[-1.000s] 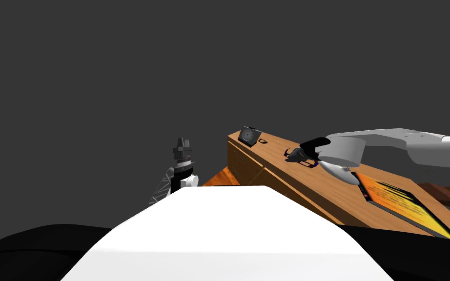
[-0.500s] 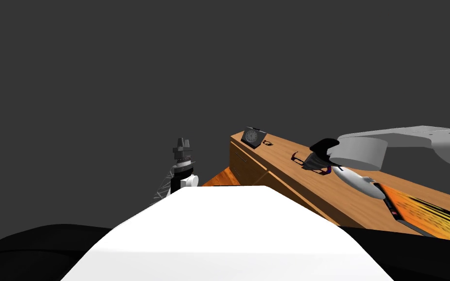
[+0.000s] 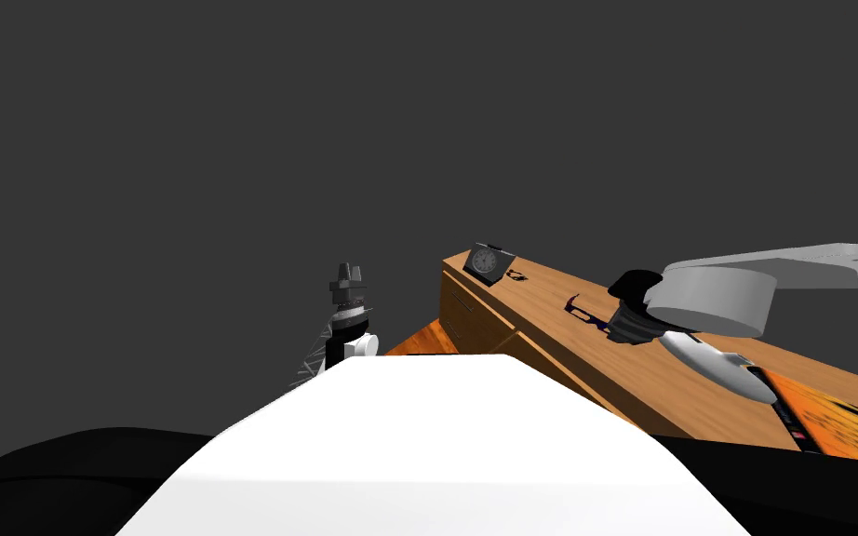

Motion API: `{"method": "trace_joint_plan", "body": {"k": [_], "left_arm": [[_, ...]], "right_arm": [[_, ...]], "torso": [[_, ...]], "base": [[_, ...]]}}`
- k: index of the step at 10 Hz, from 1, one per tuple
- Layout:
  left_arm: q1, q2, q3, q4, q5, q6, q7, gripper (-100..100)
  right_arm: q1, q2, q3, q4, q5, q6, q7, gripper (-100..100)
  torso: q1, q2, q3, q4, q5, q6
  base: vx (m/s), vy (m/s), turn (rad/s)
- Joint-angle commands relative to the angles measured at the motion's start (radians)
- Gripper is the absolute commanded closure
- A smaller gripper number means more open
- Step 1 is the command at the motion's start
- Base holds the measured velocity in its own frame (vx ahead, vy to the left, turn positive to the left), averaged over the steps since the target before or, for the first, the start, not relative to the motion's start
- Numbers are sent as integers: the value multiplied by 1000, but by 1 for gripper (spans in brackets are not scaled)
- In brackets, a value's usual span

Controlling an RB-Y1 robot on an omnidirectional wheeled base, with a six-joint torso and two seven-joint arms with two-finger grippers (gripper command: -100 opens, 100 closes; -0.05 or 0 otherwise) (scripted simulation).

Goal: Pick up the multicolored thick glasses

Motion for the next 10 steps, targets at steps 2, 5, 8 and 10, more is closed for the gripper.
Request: {"method": "trace_joint_plan", "body": {"k": [2,5,8,10], "left_arm": [[0,0,0,0,0,0,0,0],[0,0,0,0,0,0,0,0],[0,0,0,0,0,0,0,0],[0,0,0,0,0,0,0,0]], "right_arm": [[1,-1,1,1,-2,3,4,0],[28,59,2,44,50,-1,-15,-100],[24,49,4,36,44,-2,-14,100],[24,50,4,36,44,-2,-14,100]], "torso": [[0,0,0,0,0,0],[-2,1,0,0,-1,0],[-1,1,1,0,0,0],[-1,1,0,0,0,0]], "base": [[3,0,5],[0,-18,28],[0,-3,2],[0,0,0]]}}
